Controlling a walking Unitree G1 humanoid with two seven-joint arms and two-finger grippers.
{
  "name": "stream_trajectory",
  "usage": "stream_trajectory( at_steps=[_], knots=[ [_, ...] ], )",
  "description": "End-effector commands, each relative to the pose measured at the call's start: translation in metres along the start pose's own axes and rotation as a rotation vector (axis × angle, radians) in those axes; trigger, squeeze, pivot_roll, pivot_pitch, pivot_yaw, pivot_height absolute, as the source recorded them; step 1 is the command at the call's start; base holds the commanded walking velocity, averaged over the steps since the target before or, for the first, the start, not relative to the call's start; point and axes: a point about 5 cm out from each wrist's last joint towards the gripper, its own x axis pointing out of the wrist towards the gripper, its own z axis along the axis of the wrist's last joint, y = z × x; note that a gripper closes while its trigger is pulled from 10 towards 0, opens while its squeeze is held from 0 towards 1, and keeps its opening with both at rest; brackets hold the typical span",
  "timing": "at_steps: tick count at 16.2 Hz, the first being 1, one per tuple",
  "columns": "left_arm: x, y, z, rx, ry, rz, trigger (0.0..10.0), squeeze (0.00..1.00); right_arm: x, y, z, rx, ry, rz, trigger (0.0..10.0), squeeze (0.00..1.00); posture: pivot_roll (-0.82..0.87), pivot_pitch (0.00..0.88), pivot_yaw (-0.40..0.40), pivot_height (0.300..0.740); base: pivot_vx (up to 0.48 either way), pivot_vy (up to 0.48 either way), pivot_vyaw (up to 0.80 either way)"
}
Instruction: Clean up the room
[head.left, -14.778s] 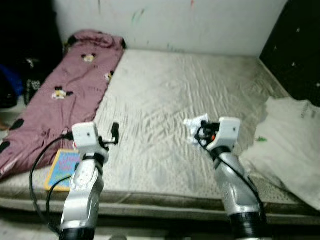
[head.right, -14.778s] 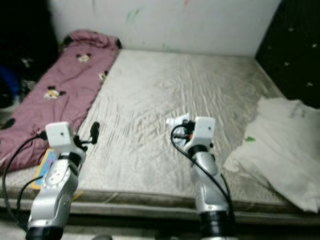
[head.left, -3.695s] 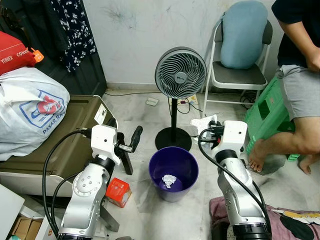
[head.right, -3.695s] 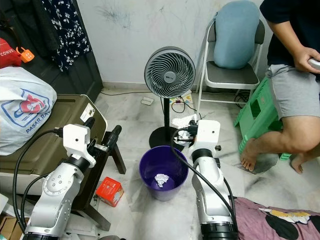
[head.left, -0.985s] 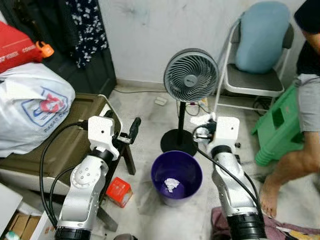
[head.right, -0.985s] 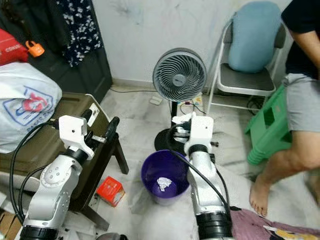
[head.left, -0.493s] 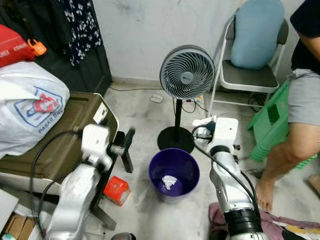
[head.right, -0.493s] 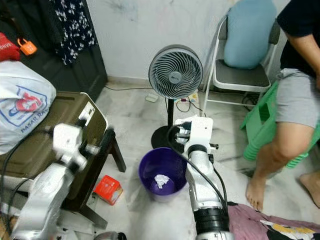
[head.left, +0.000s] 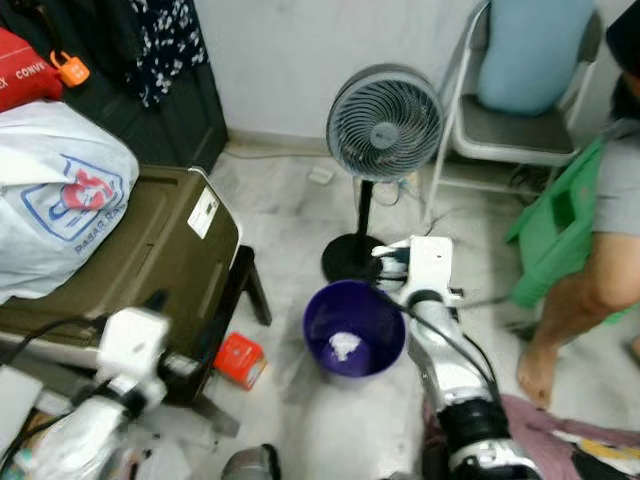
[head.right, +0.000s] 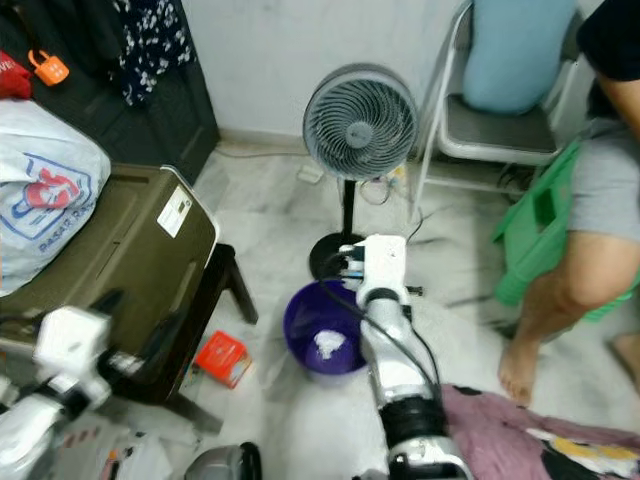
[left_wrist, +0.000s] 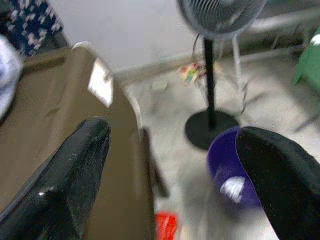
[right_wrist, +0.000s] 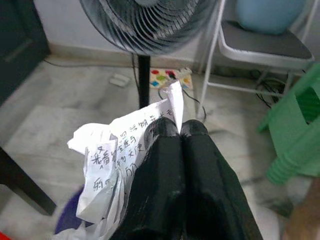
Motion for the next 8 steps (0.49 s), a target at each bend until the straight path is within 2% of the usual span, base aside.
stream_trajectory(
  at_steps=[1,4,8],
  knots=[
    [-0.006,0.005,0.005,0.017,0.002,-0.007,10.0,0.00,0.002,0.000,0.001,0.011,0.000,-0.015,10.0,0.00,0.24,0.203,0.096,0.740,0.000,0.000,0.00],
    [-0.018,0.011,0.010,0.038,0.036,-0.015,10.0,0.00,0.013,-0.006,0.004,0.020,-0.002,-0.063,10.0,0.00,0.28,0.231,0.129,0.740,0.000,0.000,0.00],
    [-0.034,0.017,0.014,0.048,0.090,-0.018,10.0,0.00,0.020,-0.002,0.009,0.035,-0.023,-0.082,10.0,0.00,0.32,0.259,0.178,0.740,0.000,0.000,0.00]
  ],
)
